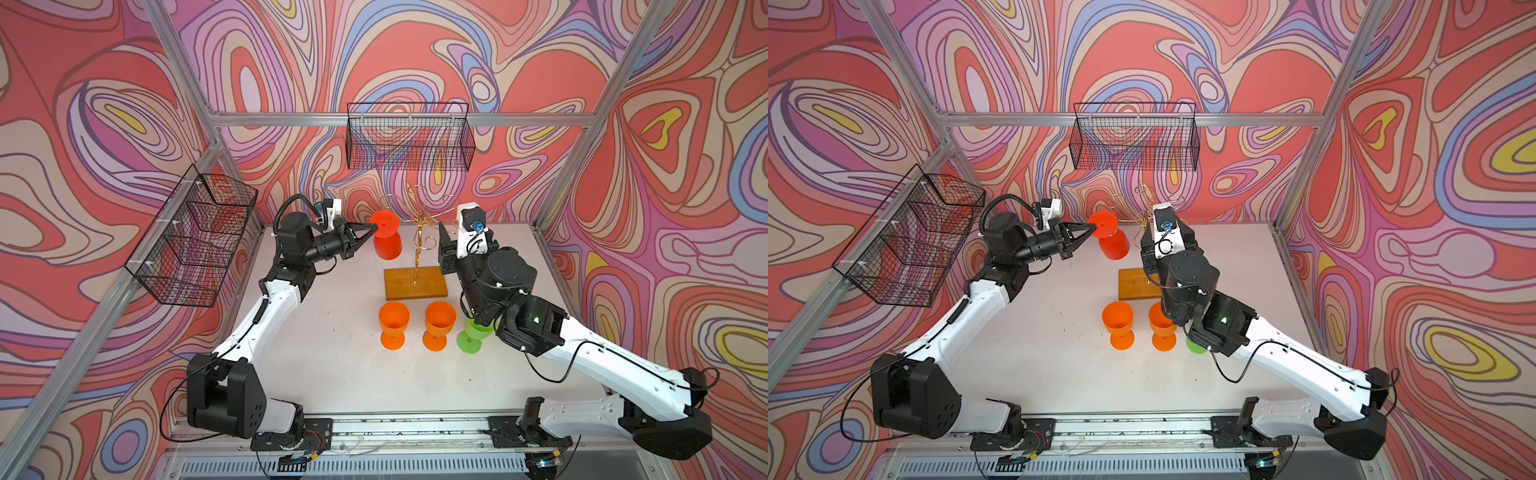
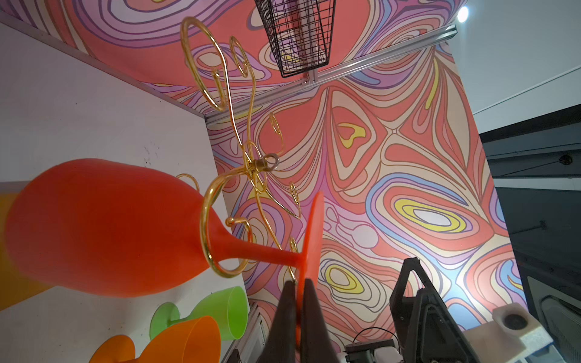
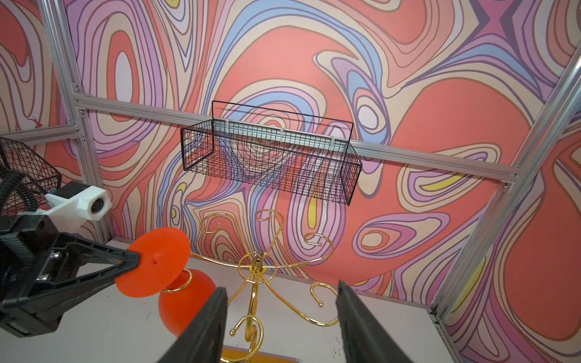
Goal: Take the wine glass off the wine glass rack
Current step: Pick up the wine glass from the wine glass rack.
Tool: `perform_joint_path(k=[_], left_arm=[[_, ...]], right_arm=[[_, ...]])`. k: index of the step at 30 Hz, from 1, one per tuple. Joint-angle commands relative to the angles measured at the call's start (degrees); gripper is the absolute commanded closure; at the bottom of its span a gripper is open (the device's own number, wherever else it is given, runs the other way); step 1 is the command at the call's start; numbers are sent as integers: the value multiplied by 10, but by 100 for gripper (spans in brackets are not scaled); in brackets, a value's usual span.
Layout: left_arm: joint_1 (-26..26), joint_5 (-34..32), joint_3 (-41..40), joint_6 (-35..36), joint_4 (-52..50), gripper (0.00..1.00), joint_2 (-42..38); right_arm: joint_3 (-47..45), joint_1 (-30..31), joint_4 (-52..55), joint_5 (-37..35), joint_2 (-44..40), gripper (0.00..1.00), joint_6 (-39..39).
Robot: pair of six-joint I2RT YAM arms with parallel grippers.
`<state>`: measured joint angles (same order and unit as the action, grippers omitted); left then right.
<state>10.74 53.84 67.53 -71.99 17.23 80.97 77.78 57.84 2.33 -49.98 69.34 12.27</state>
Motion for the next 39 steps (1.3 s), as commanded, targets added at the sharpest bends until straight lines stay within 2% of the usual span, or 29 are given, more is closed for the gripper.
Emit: perform_joint_path(k=[1, 8, 19, 39], left_arm=[[-2, -3, 19, 15, -23, 100, -10], [-9, -13, 29, 32, -46, 100, -18], [-11, -9, 65, 32, -32, 100, 30], [6, 8, 87, -20, 55, 100, 82]], right_arm=[[-8, -3, 1, -4, -13, 41, -9], [-16, -6, -4, -2, -17, 41, -10], [-21, -10, 0, -5, -25, 41, -16], [-18, -14, 2, -2, -20, 41, -17]])
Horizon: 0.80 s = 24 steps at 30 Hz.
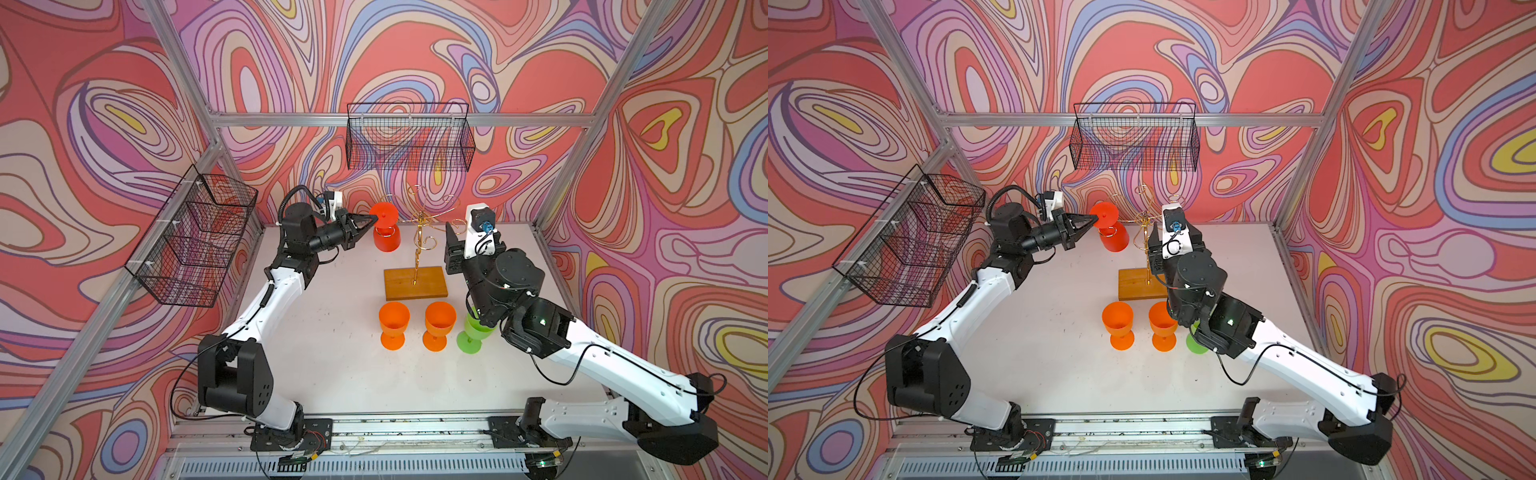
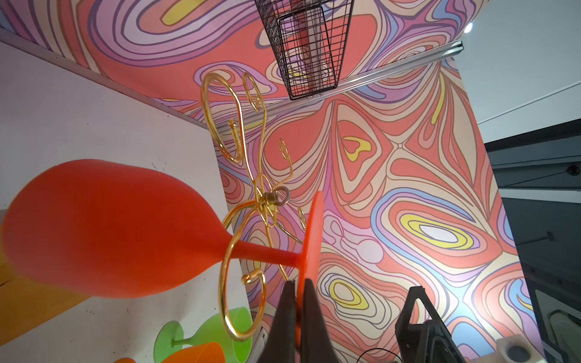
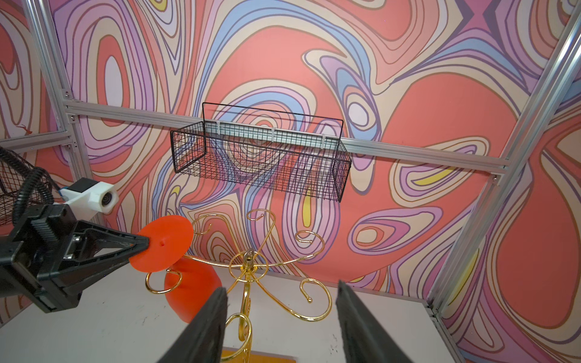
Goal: Take the wine glass off the wine glass rack
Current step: Pick up the wine glass from the wine glass rack.
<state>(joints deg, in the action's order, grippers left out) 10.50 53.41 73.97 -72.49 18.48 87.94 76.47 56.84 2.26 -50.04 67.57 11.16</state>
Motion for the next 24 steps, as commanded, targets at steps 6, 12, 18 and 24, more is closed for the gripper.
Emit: perform_joint_path(k=[6, 12, 18, 24], left_arm=[[27, 18, 35, -17, 47, 100, 30], [35, 21, 27, -16, 43, 100, 18], [39, 27, 18, -8, 22, 100, -8], [45, 31, 0, -3, 10, 100, -40]], right_arm=[[-5, -5, 5, -1, -5, 41, -7], [-5, -5, 6, -2, -5, 41, -8], [-5, -7, 5, 1, -3, 41, -9], [-2, -8, 8, 1, -2, 41, -11]])
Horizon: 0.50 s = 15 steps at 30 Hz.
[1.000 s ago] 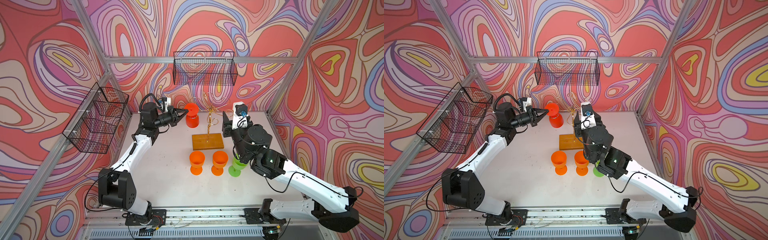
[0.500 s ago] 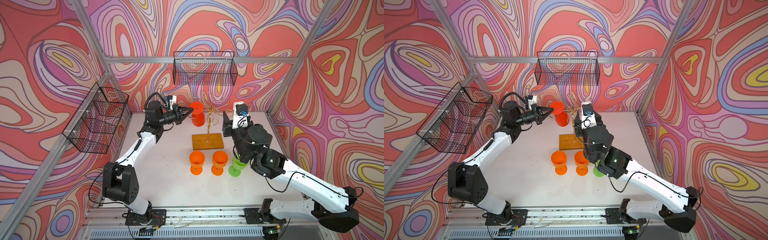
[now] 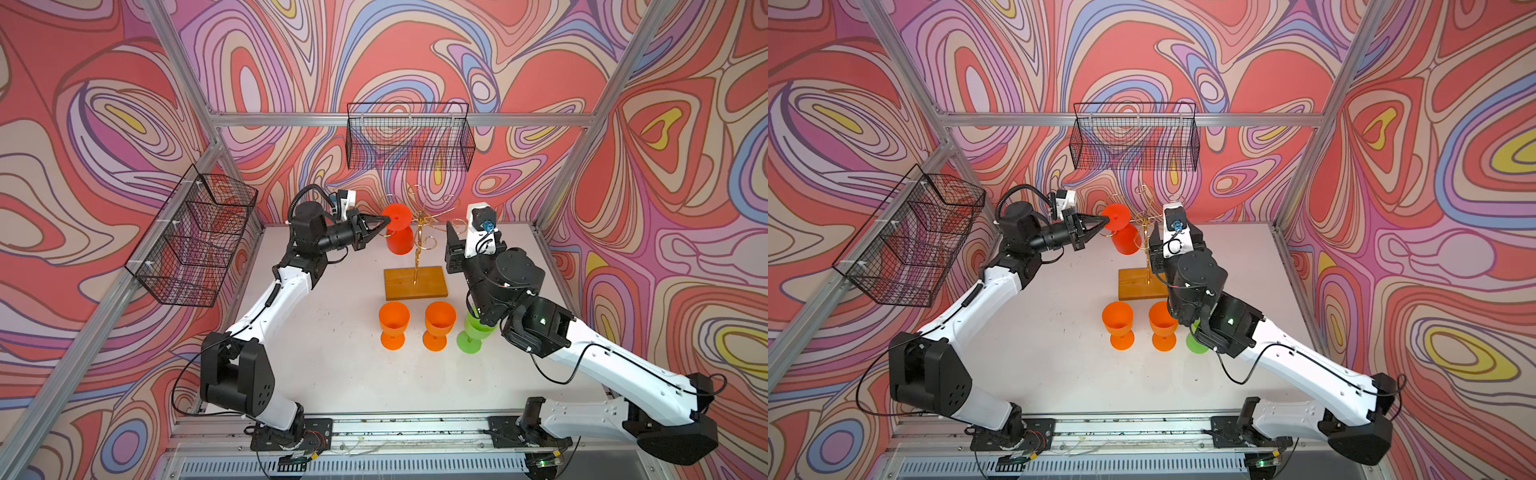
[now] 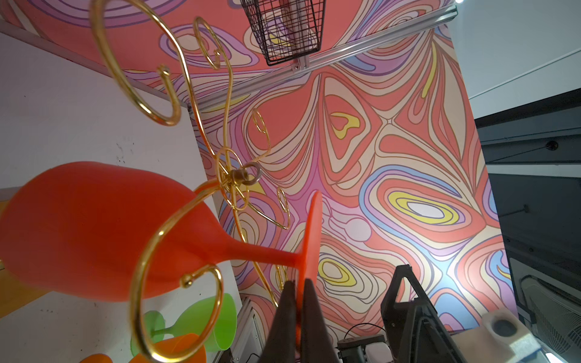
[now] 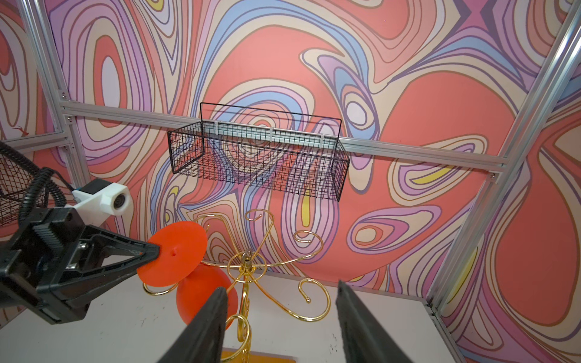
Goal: Take the wine glass off the wine glass rack
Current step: Pick up the wine glass from the wine glass rack.
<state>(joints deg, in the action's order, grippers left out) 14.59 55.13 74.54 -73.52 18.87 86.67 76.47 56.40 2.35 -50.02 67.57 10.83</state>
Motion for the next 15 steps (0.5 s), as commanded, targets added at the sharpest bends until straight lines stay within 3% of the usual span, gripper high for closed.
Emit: perform_joint_path(k=[1, 15], left_arm=[[6, 15, -8, 7, 3, 100, -33], [15, 1, -31, 40, -67, 100, -83]], right_arm=[[-1, -4, 8, 1, -2, 41, -8], [0, -5, 16, 7, -2, 41, -19]])
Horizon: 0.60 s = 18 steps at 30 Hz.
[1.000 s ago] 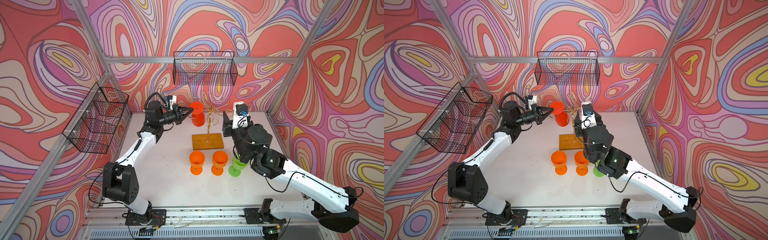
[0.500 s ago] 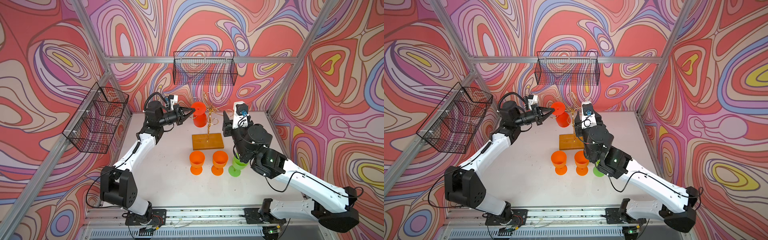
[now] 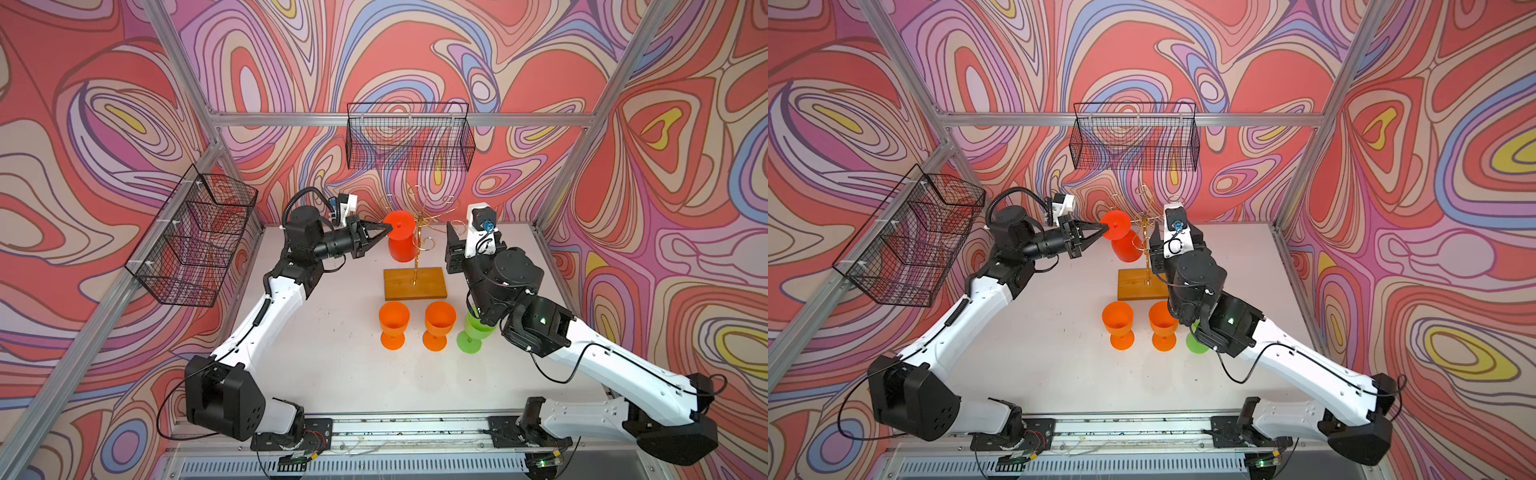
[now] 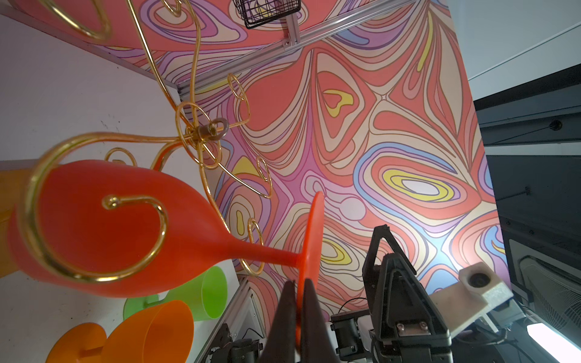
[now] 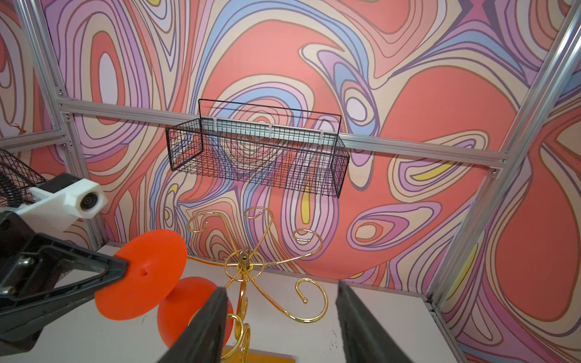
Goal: Take the wine glass off the wine glass rack
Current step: Pick up the wine glass from the wine glass rack.
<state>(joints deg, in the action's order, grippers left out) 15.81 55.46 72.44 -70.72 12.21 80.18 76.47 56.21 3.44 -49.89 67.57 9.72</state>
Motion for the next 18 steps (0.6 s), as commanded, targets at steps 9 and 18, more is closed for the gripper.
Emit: perform_joint_path(k=[9, 18], left_arm=[[5, -11, -47, 14, -31, 100, -78], [11, -2, -49, -7, -52, 100, -168]], right_arm=[[0, -3, 10, 6, -2, 41, -13], [5, -8, 24, 38, 1, 41, -45]])
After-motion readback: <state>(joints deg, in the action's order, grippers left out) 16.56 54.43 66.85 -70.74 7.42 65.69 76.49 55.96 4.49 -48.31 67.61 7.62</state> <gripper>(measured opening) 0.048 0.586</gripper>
